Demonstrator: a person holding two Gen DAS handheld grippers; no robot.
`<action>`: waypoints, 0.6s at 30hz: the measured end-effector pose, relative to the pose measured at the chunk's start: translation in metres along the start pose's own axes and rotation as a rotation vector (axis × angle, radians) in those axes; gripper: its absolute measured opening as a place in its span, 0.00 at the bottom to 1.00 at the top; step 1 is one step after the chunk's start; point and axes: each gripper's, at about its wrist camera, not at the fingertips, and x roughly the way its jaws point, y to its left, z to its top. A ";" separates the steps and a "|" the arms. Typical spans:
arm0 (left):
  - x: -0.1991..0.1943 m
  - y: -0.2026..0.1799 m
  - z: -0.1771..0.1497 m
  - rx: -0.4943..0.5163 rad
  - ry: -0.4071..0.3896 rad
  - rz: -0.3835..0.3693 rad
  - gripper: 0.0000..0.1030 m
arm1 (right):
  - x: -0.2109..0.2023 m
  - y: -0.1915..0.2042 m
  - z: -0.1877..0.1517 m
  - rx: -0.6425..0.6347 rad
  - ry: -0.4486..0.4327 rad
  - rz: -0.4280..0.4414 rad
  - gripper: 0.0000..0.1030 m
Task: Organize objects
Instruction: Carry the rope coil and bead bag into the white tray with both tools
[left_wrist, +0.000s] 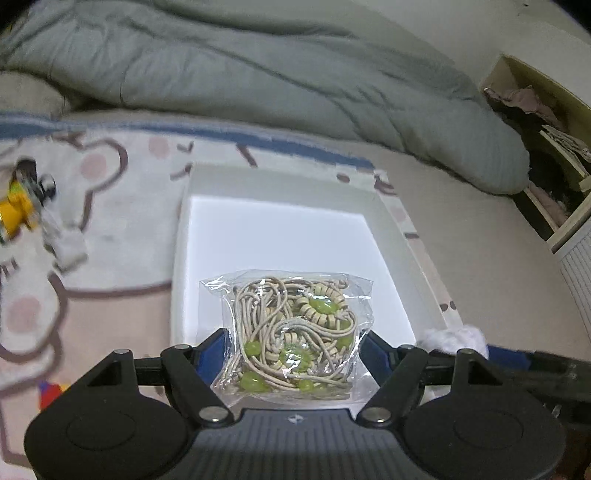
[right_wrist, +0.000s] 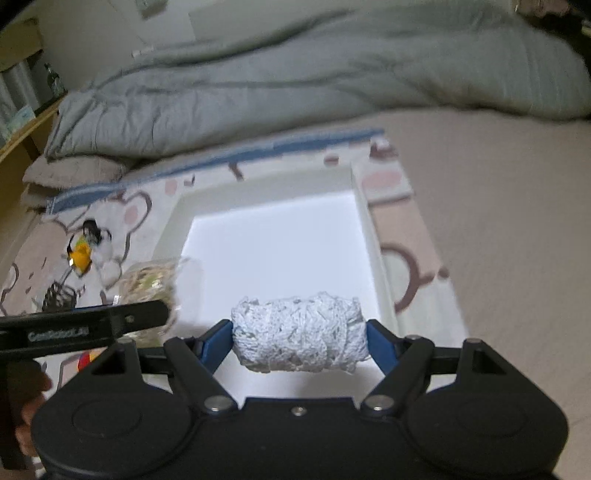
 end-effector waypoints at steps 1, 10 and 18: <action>0.003 -0.001 -0.001 -0.003 0.008 0.006 0.74 | 0.005 0.001 -0.002 -0.007 0.016 0.002 0.76; 0.028 -0.002 -0.011 -0.045 0.095 0.038 0.74 | 0.032 -0.002 -0.015 -0.033 0.130 -0.042 0.76; 0.043 -0.009 -0.026 -0.104 0.155 0.057 0.73 | 0.036 -0.014 -0.021 -0.033 0.146 -0.097 0.76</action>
